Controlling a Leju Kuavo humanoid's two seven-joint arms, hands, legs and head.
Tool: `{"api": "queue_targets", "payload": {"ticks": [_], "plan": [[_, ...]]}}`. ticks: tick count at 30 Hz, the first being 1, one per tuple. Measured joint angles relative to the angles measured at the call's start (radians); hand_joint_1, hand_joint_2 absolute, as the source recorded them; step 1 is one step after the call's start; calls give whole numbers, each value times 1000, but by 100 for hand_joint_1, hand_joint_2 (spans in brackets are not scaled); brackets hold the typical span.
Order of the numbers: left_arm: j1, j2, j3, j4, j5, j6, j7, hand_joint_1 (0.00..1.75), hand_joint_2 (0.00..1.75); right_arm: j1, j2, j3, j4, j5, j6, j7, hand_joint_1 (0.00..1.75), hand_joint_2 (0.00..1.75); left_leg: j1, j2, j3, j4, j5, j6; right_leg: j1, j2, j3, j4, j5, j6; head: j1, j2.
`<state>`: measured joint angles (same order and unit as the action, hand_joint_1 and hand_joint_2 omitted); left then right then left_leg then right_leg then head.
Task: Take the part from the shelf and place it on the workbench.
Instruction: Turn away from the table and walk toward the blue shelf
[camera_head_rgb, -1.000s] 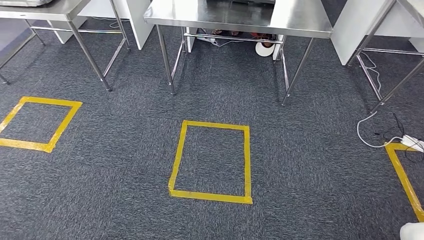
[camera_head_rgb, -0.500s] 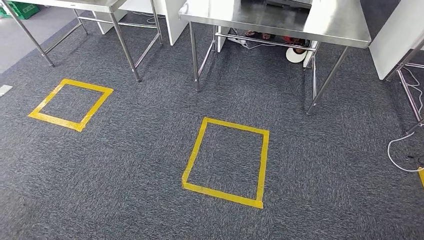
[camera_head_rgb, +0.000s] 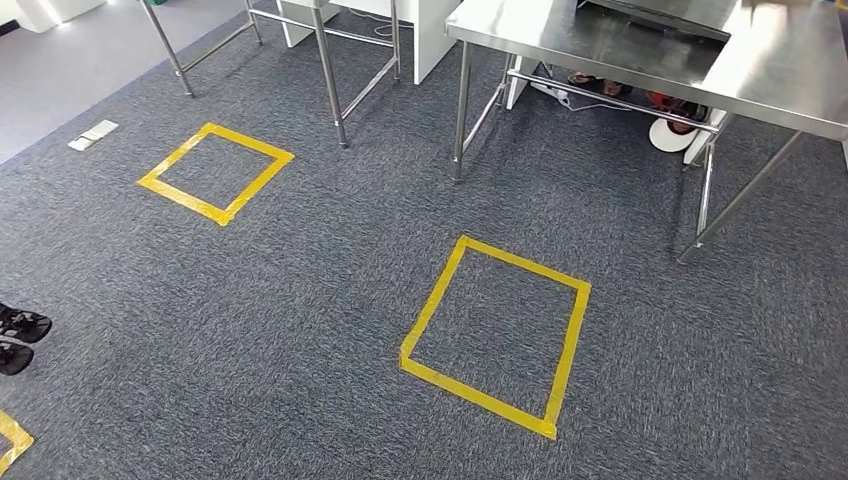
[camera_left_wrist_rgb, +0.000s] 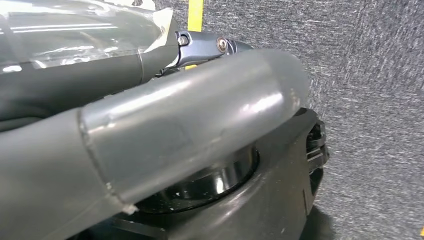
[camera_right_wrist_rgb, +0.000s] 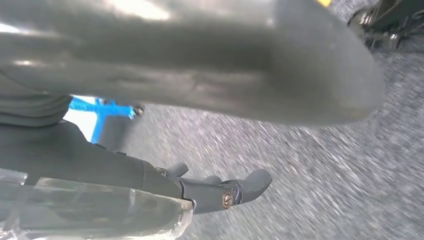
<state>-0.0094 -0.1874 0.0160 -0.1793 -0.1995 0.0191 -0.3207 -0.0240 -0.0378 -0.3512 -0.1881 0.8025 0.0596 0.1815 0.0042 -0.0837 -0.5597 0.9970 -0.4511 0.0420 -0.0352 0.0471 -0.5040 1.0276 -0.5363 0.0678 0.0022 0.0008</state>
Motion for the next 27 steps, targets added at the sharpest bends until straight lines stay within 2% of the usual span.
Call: {"api": "queue_targets", "payload": {"ticks": [1, 2, 3, 4, 6, 8, 9, 10, 11, 12, 13, 15, 16, 17, 19, 20, 21, 23, 25, 26, 27], "plan": [[-3, 0, -2, 0, 0, -1, 1, 0, 0, -1, 0, -1, 0, 0, 1, 0, 0, 0, -1, -10, -5, 4, 0, -7, 1, 12, 11, -30, 10, -4, 0, 0], [-4, 0, -4, 0, 0, -2, 2, 0, 0, -1, 0, -1, 0, 0, 1, 0, 0, 0, -2, -19, -10, 7, 1, -13, 5, 13, 11, -37, 12, -13, -1, 0], [-4, 0, -5, 0, 0, -5, 3, 0, 0, -2, 0, -1, 0, 1, 2, 1, 0, 0, 1, -28, -13, 6, 4, -19, 9, 3, 12, -36, 15, -22, -3, 0], [-3, 1, -7, 0, 0, -7, 4, 0, 0, -4, 1, -1, 0, 3, 4, 2, 0, 0, 3, -24, -17, 9, 4, -23, 8, -7, 14, -36, 18, -30, -3, 0], [-3, 1, -10, 0, 0, -13, 6, 0, 0, -5, 1, -1, 0, 7, 9, 3, 0, 0, 5, 18, -40, 54, -28, -30, 6, -29, 15, -38, 26, -47, -8, 0], [-5, 2, -14, 0, 0, -21, 8, 0, 0, -3, 2, -1, 0, 11, 14, 3, 0, 0, 6, 65, -95, 174, -99, -35, 9, -54, 10, -39, 28, -58, -12, 0], [-6, 2, -16, 0, 0, -27, 10, 0, 0, -1, 1, -1, 0, 13, 16, 4, 0, 0, 7, 73, -124, 239, -128, -38, 12, -68, 7, -38, 28, -60, -12, 0], [-6, 2, -17, 0, 0, -32, 11, 0, 0, 0, 1, -2, 0, 14, 18, 5, 0, 0, 7, 77, -144, 286, -144, -39, 15, -83, 3, -38, 28, -60, -12, 0], [-5, 2, -18, 0, 0, -36, 13, 0, 0, 0, 1, -2, 0, 15, 20, 7, 0, 0, 8, 80, -145, 296, -140, -39, 16, -96, 1, -38, 28, -60, -12, 0], [-5, 2, -19, 0, 0, -40, 15, 0, 0, -1, 0, -2, 0, 16, 21, 7, 0, 0, 8, 85, -126, 266, -119, -38, 17, -108, -1, -38, 27, -60, -12, 0], [-4, 3, -20, 0, 0, -43, 16, 0, 0, -2, 0, -2, 0, 17, 22, 8, 0, 0, 8, 95, -89, 205, -91, -35, 17, -119, -1, -38, 26, -61, -13, 0], [-6, 3, -25, 0, 0, -48, 21, 0, 0, -4, 0, -2, 0, 22, 23, 8, 0, 0, 3, 133, -14, 72, -50, -26, 23, -138, 2, -37, 23, -57, -12, 0], [-8, 4, -28, -1, -1, -49, 23, 0, 0, -5, 0, -2, 0, 24, 23, 8, 0, 0, 0, 145, 5, 34, -41, -22, 27, -147, 4, -37, 22, -54, -11, 0], [-8, 4, -31, -1, -1, -50, 24, 0, 0, -6, 0, -2, 0, 27, 23, 8, 0, 0, -5, 148, 11, 18, -39, -17, 31, -156, 7, -37, 21, -50, -10, 0], [-7, 4, -35, -1, -1, -52, 24, 0, 0, -9, 0, -2, 0, 29, 23, 9, 0, 0, -8, 125, 8, 10, -31, -4, 32, -170, 9, -37, 20, -41, -8, 0], [-7, 4, -37, -1, -2, -53, 24, 0, 0, -10, 0, -2, 0, 29, 23, 10, 0, 0, -8, 115, 9, 4, -25, 5, 30, -159, 8, -29, 13, -37, -8, 0], [-7, 4, -38, -1, -2, -53, 24, 0, 0, -10, 1, -2, 0, 30, 23, 10, 0, 0, -7, 104, 10, -3, -18, 13, 28, -135, -3, -4, -2, -36, -7, 0], [-9, 4, -40, -2, -2, -54, 24, 0, 0, -6, 1, -2, 0, 30, 23, 11, 0, 0, -5, 83, 9, -10, -10, 24, 23, -77, -54, 106, -57, -40, -4, 0], [-9, 3, -41, -2, -1, -58, 27, 0, 0, -2, -1, -2, 0, 33, 23, 11, 0, 0, -5, 57, 5, -9, -7, 27, 22, -55, -115, 227, -99, -40, -3, 0], [-9, 3, -42, -2, 0, -59, 30, 0, 0, -1, -2, -2, 0, 34, 23, 11, 0, 0, -6, 43, 4, -9, -6, 27, 22, -52, -126, 246, -98, -34, -2, 0], [-8, 3, -42, -2, 1, -61, 34, 0, 0, -1, -2, -2, 0, 35, 23, 12, 0, 0, -6, 28, 4, -8, -5, 26, 21, -49, -118, 226, -81, -25, -2, 0]]}}
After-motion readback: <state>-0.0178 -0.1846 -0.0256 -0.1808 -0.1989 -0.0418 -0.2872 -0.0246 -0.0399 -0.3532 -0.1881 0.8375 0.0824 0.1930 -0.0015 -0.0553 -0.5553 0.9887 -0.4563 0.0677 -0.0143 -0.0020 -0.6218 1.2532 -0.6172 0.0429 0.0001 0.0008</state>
